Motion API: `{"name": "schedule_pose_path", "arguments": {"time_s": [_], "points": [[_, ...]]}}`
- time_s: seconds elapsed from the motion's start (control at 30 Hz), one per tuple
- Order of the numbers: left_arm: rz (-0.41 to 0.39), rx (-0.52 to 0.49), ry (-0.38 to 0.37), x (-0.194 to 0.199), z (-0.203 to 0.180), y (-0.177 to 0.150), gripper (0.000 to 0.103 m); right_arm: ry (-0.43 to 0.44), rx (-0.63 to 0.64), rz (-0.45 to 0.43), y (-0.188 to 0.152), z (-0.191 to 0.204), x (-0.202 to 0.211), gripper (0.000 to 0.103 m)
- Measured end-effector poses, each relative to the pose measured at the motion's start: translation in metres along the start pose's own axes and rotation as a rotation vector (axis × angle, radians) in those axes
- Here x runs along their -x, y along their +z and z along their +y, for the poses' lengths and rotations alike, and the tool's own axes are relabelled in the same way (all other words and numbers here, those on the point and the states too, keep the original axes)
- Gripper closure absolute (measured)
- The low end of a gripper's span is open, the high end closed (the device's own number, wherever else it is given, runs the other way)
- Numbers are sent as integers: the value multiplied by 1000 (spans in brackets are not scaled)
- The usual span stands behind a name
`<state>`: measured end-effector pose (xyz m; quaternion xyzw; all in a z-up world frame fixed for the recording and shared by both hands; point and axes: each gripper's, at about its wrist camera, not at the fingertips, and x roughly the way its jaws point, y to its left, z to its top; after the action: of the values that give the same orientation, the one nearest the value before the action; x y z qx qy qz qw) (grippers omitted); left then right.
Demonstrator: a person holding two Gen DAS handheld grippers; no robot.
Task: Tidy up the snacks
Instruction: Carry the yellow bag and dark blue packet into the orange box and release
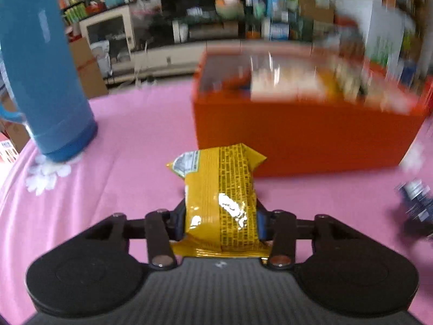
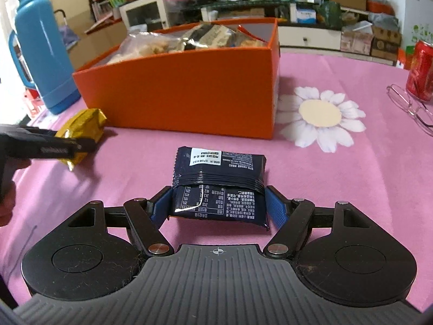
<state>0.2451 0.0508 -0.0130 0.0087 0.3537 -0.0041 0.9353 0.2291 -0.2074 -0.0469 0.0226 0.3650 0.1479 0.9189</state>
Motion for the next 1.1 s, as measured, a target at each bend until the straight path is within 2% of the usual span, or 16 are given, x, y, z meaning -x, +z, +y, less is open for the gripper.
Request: {"name": "schedule_pose_path", "arguments": {"time_s": [0.17,0.27,0.4,0.53,0.63,0.77,0.87,1.0,1.1], "points": [[-113,35,-49,62,19,26,56,64,20,-102,15,14,31,58],[-159,31,-58,76,18,54,56,86,37,-195,39,25,53,58],[-190,29,-56,62,6,96,56,62,77,-300,92,35,58,58],[-173,39,-79,20,-15,130,56,14,87,-347,139,36,28,58],[-130,17,-78,-24,-35,150,56,-18,74,-325,160,29,-10,58],[-79,-40,-64,-74,-58,156,55,-4,-8,-242,171,10,-55,58],[-42,-109,-18,-104,-69,148,45,-23,-21,-141,167,3,-88,55],[-32,-144,13,-114,-74,148,42,-64,82,-108,163,21,-101,50],[-83,-109,-2,-93,-62,148,28,-47,50,-124,163,18,-98,46]]}}
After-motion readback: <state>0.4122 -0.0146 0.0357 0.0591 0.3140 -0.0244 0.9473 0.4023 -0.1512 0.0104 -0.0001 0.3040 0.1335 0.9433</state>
